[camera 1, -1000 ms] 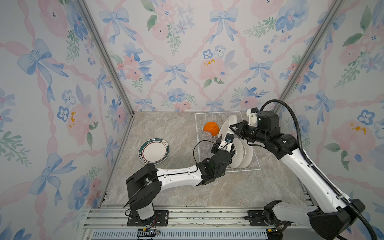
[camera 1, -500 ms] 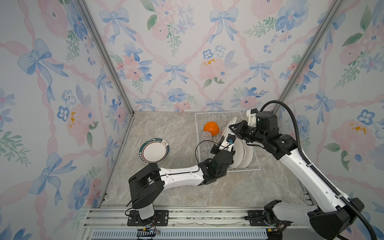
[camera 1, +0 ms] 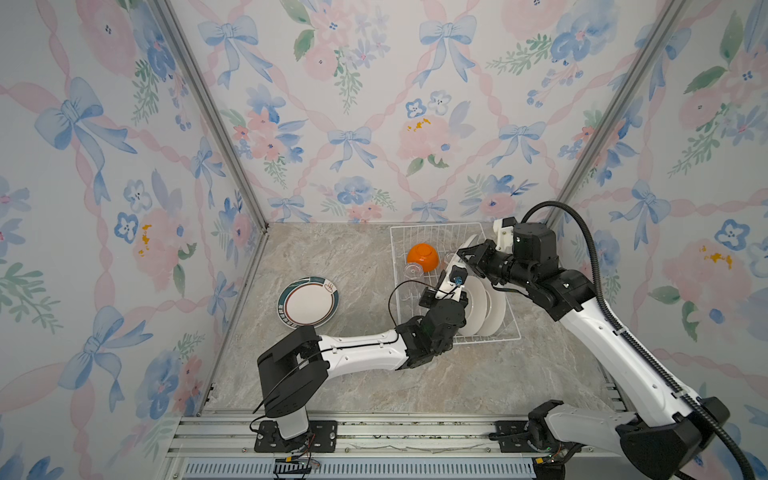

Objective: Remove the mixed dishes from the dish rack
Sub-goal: 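Grasp the raised watermelon plate's rim with the left gripper, then open the right gripper and withdraw it while the left gripper lifts the plate, then carry the watermelon plate with the left gripper and lower it onto the green-rimmed plate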

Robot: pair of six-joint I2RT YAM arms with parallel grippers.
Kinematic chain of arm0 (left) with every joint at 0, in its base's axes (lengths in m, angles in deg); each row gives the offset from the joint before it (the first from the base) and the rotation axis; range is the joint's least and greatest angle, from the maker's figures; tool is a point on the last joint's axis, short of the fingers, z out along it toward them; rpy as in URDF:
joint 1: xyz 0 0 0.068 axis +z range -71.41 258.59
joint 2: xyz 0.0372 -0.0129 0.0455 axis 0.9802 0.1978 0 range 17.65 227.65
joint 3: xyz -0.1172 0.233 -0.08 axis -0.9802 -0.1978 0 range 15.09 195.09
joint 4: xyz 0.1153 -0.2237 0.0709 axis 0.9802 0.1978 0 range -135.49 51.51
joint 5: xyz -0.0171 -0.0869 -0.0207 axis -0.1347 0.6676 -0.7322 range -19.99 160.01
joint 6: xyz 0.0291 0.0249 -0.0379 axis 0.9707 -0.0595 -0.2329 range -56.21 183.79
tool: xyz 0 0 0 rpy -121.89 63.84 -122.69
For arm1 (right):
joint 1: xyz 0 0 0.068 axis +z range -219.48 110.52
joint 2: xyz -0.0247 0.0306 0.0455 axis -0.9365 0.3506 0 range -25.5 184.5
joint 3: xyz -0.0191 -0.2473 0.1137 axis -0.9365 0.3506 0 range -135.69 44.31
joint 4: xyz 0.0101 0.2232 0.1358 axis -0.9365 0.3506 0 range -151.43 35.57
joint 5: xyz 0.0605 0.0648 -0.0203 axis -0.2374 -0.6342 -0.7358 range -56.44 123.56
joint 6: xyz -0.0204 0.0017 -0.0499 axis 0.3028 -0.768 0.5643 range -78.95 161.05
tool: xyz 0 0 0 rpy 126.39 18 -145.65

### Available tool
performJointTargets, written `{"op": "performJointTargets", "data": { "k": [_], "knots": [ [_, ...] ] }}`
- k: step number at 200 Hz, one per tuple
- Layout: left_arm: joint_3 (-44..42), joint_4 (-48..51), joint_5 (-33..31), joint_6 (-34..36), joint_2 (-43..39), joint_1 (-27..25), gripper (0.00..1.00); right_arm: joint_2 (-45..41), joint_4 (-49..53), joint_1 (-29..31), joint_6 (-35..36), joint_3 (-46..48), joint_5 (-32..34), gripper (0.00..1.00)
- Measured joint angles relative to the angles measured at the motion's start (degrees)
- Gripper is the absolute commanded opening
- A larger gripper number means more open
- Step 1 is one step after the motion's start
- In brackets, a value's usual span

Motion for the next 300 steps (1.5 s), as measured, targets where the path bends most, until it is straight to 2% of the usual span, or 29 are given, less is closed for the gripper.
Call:
{"op": "performJointTargets", "data": {
  "k": [30,63,89,125,144,184,218,239,259,300],
  "knots": [
    [0.0,0.0,0.1,-0.2,0.0,0.1,0.00,0.0,0.0,-0.1,-0.1,0.0,-0.2,0.09],
    [-1.1,0.3,0.5,-0.4,-0.3,0.7,0.00,-0.4,-0.7,-1.0,1.7,0.0,-0.2,0.35],
    [-3.3,1.8,0.5,-0.8,-0.3,2.1,0.00,-1.4,-2.6,-1.8,2.3,0.0,-0.2,0.48],
    [-5.1,2.8,1.1,-1.9,-1.9,3.7,0.00,-3.1,-3.3,-2.9,3.6,0.0,-0.2,0.57],
    [-6.8,3.8,1.7,-2.6,-5.0,4.5,0.00,-4.0,-3.7,-3.6,4.2,0.5,-0.1,0.60],
    [-9.1,6.9,3.9,-6.5,-12.5,8.3,0.00,-5.1,-2.4,-3.8,9.0,1.1,0.9,0.74],
    [-12.9,14.3,9.2,-14.8,-23.5,15.5,0.00,-5.2,0.3,-3.8,14.6,2.8,2.3,0.78],
    [-16.6,20.0,11.0,-20.6,-31.6,21.9,0.00,-5.2,1.8,-3.6,18.1,5.5,3.5,0.80],
    [-19.7,26.8,11.6,-25.8,-38.4,27.8,0.00,-5.3,2.9,-3.2,20.8,8.0,5.0,0.90],
    [-27.8,38.0,18.9,-35.1,-51.9,42.0,0.00,-5.4,4.4,-2.2,25.1,9.6,9.0,0.95]
  ]
}}
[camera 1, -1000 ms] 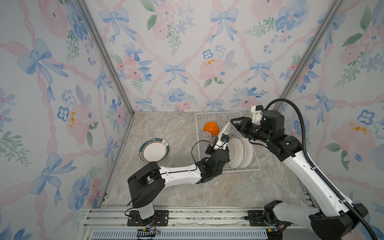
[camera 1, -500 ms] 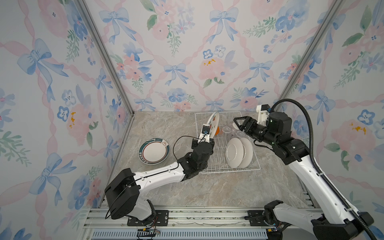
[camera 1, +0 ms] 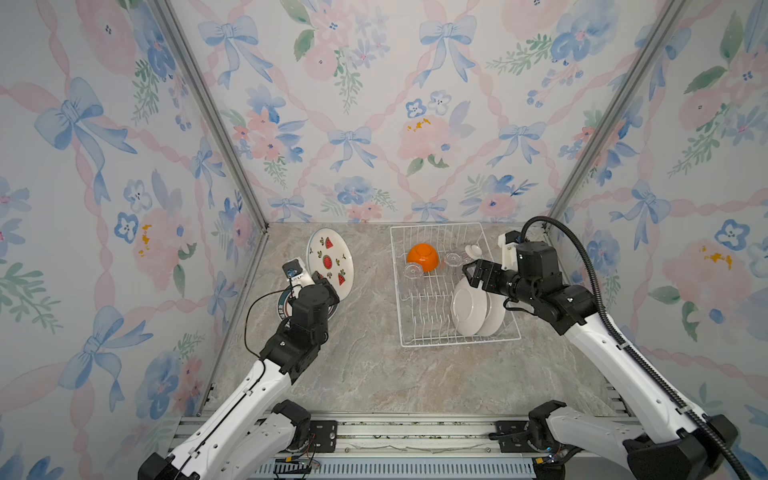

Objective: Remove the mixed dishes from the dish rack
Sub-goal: 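Carry the watermelon plate with the left gripper and lower it onto the green-rimmed plate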

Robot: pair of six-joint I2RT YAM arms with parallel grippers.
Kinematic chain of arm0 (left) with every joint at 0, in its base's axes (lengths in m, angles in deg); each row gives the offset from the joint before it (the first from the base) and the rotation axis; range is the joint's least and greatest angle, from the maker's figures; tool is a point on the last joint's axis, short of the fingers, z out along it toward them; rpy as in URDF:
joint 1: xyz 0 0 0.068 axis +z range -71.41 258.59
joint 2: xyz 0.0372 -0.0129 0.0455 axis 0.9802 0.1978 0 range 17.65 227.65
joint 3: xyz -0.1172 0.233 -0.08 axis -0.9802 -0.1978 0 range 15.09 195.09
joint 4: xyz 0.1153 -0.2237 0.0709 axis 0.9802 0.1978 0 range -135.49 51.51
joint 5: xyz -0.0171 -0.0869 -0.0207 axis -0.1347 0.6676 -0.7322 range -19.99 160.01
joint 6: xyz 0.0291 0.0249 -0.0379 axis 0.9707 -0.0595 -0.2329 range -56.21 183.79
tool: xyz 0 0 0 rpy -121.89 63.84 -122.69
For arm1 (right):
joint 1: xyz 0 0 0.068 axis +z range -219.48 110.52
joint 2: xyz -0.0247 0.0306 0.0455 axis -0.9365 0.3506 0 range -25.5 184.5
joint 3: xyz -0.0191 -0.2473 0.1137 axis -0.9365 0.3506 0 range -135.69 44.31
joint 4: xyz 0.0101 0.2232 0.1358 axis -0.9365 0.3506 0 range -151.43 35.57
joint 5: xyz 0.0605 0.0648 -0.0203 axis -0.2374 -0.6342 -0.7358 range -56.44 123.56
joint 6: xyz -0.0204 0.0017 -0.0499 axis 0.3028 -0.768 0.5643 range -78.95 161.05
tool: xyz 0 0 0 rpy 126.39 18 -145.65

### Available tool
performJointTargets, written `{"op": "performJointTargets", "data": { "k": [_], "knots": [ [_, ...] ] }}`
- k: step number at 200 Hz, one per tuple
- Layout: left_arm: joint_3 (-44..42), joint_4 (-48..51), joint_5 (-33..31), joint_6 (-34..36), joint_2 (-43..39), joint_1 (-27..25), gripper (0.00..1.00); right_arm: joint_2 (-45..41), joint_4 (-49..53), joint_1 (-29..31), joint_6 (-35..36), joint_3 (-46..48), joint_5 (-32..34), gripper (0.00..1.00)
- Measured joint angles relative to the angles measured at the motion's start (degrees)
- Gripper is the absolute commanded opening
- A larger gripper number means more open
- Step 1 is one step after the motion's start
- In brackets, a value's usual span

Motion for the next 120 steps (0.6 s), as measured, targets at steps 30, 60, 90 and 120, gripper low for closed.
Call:
{"op": "performJointTargets", "data": {
  "k": [30,60,90,120],
  "knots": [
    [-1.8,5.8,7.3,-3.9,-2.1,8.9,0.00,0.0,0.2,0.3,1.9,0.2,1.8,0.95],
    [-3.6,7.7,15.7,-7.2,-1.5,16.8,0.00,0.5,0.2,0.4,2.6,1.0,2.3,0.95],
    [-5.2,8.4,22.9,-9.0,0.9,23.3,0.00,1.6,0.2,0.7,3.1,1.1,2.3,0.95],
    [-5.3,8.2,31.7,-9.9,5.2,29.6,0.00,1.7,0.3,0.7,3.8,1.4,2.9,0.95]
  ]
}}
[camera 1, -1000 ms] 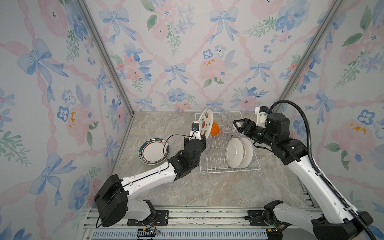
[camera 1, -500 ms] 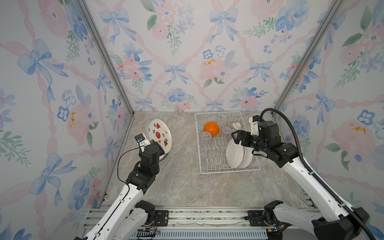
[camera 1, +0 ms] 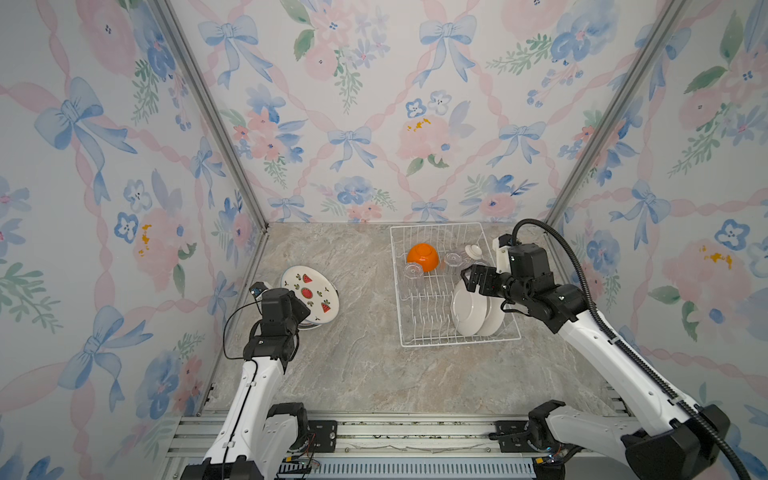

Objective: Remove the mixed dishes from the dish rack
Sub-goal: 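Carry the watermelon plate with the left gripper and lower it onto the green-rimmed plate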

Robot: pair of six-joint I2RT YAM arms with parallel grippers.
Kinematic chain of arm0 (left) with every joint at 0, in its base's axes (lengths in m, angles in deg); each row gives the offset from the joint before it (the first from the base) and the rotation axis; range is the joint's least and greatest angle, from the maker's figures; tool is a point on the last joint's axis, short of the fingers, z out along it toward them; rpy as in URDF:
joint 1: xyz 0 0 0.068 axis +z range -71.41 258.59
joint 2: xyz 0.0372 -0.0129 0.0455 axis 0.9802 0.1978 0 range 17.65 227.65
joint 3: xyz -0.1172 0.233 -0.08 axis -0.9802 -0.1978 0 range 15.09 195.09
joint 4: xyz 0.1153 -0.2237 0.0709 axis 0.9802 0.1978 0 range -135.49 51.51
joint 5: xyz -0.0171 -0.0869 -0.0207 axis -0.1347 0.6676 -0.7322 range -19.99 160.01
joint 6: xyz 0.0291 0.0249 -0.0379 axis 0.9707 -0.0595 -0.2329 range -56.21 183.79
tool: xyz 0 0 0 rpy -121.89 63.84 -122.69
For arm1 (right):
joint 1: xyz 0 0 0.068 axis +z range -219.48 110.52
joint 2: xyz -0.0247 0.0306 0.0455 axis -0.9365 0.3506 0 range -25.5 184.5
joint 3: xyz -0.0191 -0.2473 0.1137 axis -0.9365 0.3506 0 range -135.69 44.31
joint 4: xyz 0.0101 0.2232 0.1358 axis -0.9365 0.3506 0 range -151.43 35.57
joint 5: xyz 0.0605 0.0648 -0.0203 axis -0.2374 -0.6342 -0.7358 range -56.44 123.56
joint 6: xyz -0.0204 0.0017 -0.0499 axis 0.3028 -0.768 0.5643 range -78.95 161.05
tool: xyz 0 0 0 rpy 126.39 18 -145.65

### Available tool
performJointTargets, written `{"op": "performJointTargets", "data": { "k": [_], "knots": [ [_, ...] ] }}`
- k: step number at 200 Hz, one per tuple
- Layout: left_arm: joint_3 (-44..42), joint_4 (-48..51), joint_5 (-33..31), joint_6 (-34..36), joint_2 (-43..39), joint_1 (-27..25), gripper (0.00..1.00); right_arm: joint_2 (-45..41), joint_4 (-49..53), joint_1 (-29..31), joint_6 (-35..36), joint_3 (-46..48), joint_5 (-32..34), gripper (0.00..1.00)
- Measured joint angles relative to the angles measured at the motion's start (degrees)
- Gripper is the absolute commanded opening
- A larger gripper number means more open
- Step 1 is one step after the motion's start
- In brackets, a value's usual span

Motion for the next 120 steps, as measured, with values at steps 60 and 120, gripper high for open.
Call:
{"op": "performJointTargets", "data": {
  "k": [60,120],
  "knots": [
    [-1.4,-4.6,9.6,-0.5,4.8,6.4,0.00,0.2,0.0,0.0,0.9,0.1,0.7,0.95],
    [-3.6,-13.6,16.4,-1.9,12.1,11.9,0.00,1.2,0.1,0.0,1.1,0.1,0.7,0.95]
  ]
}}
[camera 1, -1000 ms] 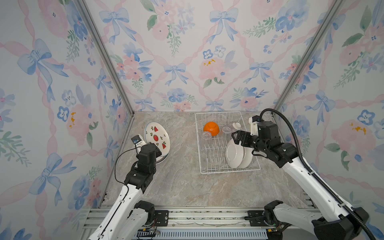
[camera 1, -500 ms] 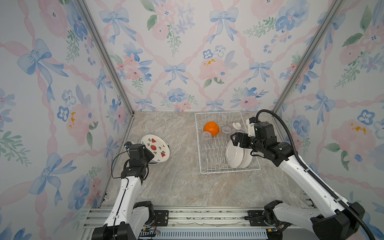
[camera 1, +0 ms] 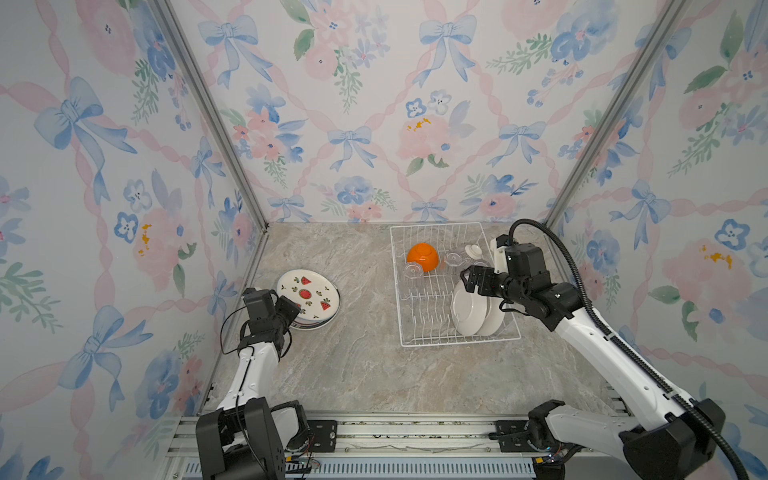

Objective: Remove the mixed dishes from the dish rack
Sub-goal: 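Carry the watermelon plate with the left gripper and lower it onto the green-rimmed plate, then open the left gripper to release the watermelon plate onto the stack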

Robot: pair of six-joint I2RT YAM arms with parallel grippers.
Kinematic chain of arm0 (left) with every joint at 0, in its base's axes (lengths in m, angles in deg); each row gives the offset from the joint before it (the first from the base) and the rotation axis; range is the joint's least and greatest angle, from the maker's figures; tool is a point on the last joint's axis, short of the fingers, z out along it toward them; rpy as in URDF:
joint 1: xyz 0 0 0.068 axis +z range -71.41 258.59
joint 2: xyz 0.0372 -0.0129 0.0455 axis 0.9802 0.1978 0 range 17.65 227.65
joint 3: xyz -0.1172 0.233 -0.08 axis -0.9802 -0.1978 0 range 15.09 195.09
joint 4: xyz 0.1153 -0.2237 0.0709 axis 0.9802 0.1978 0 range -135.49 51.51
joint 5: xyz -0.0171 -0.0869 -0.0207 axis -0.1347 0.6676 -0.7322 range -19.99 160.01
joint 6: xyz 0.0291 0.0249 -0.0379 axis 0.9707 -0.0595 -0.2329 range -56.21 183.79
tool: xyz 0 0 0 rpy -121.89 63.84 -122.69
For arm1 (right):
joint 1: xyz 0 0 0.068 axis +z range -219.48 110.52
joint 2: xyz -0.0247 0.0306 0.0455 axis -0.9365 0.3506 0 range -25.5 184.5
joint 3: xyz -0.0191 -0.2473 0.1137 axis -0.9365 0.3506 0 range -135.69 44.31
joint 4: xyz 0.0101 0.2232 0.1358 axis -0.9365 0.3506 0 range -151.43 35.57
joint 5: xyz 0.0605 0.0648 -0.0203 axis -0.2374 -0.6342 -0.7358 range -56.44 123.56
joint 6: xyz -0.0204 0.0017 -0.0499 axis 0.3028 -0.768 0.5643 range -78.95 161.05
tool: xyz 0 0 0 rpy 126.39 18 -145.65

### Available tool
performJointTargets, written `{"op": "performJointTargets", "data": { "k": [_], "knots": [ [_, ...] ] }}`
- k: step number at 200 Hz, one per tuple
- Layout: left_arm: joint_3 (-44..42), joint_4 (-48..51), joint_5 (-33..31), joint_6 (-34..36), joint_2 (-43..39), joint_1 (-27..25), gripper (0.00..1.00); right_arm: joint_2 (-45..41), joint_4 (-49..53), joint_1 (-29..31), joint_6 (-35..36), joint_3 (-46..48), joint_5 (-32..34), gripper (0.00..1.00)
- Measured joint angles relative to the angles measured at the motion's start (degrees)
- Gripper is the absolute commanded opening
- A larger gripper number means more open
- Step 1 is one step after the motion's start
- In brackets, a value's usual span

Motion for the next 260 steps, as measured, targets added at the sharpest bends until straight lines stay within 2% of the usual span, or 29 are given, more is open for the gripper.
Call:
{"op": "performJointTargets", "data": {
  "k": [48,76,90,109,174,191,204,260],
  "knots": [
    [-0.3,-1.1,1.6,0.3,1.3,0.4,0.00,0.0,0.2,0.0,0.2,0.0,0.3,0.95],
    [-0.8,-2.1,2.1,0.3,1.4,1.0,0.22,0.1,0.2,0.3,0.2,0.0,0.4,0.95],
    [-0.8,-2.5,2.2,0.7,1.4,1.1,0.36,0.4,0.2,0.5,0.2,0.0,0.4,0.95],
    [-0.9,-2.4,2.1,0.7,1.7,1.1,0.43,0.8,0.2,0.6,0.2,0.0,0.4,0.95],
    [-0.9,-1.8,2.7,2.1,2.9,1.1,0.85,0.9,0.4,1.1,0.2,0.0,0.8,0.95],
    [-0.9,-1.8,3.0,2.3,3.0,1.1,0.90,0.9,0.5,1.3,0.2,0.0,0.9,0.95],
    [-0.9,-1.7,3.2,2.5,3.4,1.1,0.97,1.0,0.6,1.5,0.2,0.0,1.0,0.95],
    [-0.9,-1.9,3.4,2.7,5.4,-0.1,0.98,1.2,0.8,1.9,0.2,0.0,1.4,0.95]
  ]
}}
